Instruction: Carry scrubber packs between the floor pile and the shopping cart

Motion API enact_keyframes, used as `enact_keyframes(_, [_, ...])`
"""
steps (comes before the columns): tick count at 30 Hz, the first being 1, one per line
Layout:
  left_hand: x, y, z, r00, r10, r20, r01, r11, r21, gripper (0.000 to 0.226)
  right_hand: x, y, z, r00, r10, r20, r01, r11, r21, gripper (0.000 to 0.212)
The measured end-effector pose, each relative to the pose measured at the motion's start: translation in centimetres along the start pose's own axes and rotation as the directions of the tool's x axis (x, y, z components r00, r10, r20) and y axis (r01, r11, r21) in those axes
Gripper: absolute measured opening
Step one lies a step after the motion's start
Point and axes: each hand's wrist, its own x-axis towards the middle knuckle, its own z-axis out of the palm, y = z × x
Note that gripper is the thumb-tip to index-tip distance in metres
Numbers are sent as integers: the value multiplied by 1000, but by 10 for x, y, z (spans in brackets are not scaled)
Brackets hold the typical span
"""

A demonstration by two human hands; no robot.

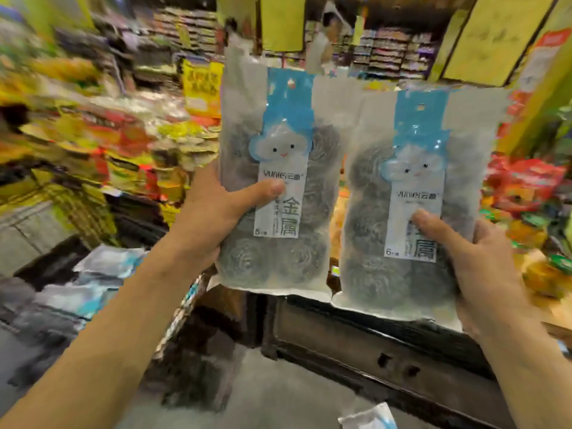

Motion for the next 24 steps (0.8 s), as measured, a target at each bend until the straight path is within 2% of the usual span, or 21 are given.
enact_keyframes(4, [-22, 8, -75, 977, 15, -214, -2, 998, 61, 52, 15, 13, 80, 975, 28, 220, -33, 999, 18, 51])
enact_keyframes(10, [-37, 12, -171, 892, 30, -451, 24, 993, 113, 34, 37, 31, 201, 896, 39, 443, -55, 998, 23, 37])
enact_keyframes(14, [-36, 5, -240, 821, 19, -571, 48, 994, 103, 43, 52, 47, 287, 832, 61, 552, -85, 996, 19, 27])
enact_keyframes(18, [-29, -10, -303, 747, -19, -664, 88, 994, 71, 54, 67, 63, 368, 774, 78, 628, -81, 996, -24, 28])
enact_keyframes(24, [-13, -42, -364, 662, -67, -746, 129, 991, 26, 46, 97, 94, 459, 659, 136, 739, -110, 990, -84, 24])
